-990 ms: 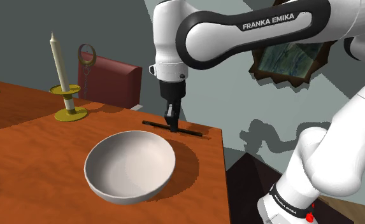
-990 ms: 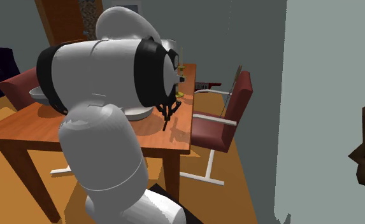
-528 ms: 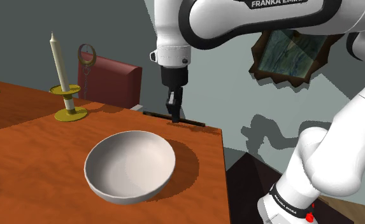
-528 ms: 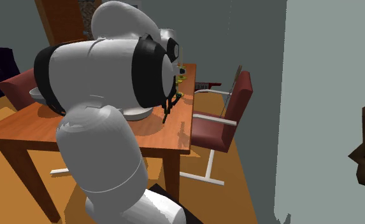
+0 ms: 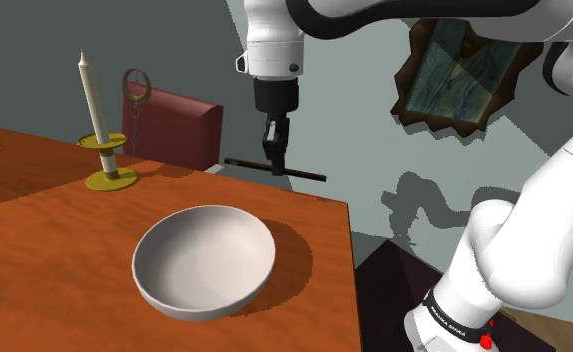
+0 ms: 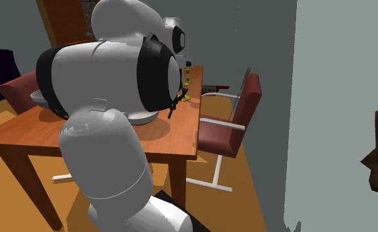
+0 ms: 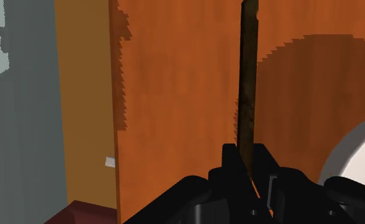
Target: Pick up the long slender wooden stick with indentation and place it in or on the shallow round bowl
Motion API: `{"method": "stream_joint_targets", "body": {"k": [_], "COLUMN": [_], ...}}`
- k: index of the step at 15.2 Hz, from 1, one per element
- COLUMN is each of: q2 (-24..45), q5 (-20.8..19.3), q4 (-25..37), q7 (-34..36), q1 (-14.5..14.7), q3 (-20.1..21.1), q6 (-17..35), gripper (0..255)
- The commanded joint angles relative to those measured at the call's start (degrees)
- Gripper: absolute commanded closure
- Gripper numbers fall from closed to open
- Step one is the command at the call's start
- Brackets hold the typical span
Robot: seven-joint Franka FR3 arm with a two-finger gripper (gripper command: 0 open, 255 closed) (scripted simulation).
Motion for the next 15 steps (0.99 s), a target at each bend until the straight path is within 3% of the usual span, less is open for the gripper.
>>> {"method": "stream_joint_targets", "body": {"k": [1, 4, 15], "q2": [-0.1, 0.1, 11.3], "q5": [0.0, 0.0, -0.8], "q4": [1.5, 3.4, 16.5], "q7": [0.1, 0.1, 17.0], "q1": [0.0, 0.0, 7.3], "q3": [0.0, 0.0, 9.0], "q6": [-1.6, -3.4, -5.4], "gripper": [255, 255, 255]}}
